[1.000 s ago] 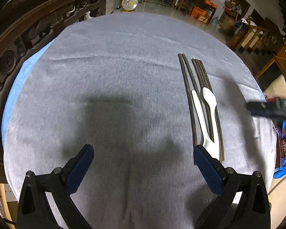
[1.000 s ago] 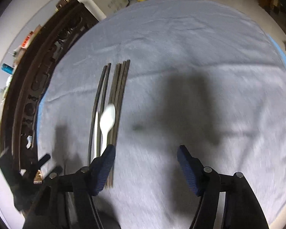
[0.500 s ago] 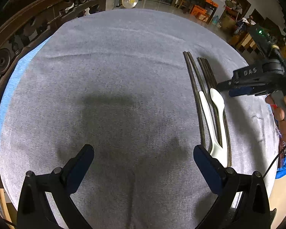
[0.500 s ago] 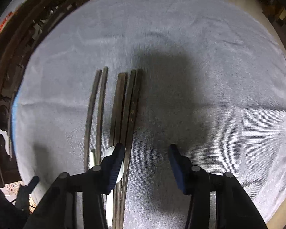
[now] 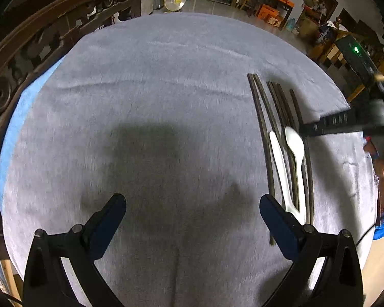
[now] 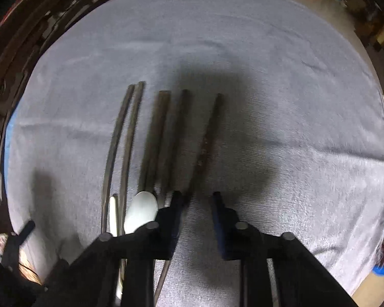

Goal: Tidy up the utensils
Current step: 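Move both tools forward over the row of chopsticks, then close the right tool on a metal chopstick while the left tool grasps another chopstick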

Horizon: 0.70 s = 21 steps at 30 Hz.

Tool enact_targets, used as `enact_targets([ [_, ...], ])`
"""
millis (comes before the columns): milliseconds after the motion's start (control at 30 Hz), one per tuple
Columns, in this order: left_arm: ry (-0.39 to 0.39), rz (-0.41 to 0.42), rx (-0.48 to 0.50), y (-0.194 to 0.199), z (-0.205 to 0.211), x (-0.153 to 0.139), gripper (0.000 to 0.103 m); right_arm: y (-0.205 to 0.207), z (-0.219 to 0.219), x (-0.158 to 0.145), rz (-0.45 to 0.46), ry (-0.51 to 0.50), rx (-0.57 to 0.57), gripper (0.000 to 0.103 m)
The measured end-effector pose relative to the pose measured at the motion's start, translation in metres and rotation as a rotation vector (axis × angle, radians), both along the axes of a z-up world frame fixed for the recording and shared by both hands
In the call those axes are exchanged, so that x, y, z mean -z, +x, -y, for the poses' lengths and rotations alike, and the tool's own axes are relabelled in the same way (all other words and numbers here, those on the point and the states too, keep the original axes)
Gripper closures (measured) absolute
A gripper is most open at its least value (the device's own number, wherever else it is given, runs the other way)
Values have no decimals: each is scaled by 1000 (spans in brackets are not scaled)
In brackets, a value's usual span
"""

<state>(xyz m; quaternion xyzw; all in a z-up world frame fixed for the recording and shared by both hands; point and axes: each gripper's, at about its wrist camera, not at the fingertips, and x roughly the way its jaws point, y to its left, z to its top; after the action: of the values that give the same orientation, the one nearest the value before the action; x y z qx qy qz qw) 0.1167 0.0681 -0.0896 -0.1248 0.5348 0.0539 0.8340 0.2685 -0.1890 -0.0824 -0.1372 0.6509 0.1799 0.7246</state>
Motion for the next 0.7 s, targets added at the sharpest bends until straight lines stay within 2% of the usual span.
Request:
enact_targets([
  [100, 27, -17, 5, 15, 2, -5, 0, -5, 5, 1, -15, -8, -38, 95],
  [233, 23, -48, 29, 34, 3, -9, 0, -11, 27, 3, -33, -48, -61, 96],
  [367, -7, -116, 37, 68, 7, -12, 12, -16, 44, 6, -53, -62, -73, 96],
  [433, -15, -164, 46, 85, 12, -11, 13, -17, 46, 5, -54, -52, -71, 96],
  [567, -52, -267, 77, 113, 24, -5, 34, -19, 57, 6, -53, -34, -66, 96],
  [700, -46, -337, 76, 137, 32, 3, 42, -16, 70, 0, -54, -15, -64, 96],
])
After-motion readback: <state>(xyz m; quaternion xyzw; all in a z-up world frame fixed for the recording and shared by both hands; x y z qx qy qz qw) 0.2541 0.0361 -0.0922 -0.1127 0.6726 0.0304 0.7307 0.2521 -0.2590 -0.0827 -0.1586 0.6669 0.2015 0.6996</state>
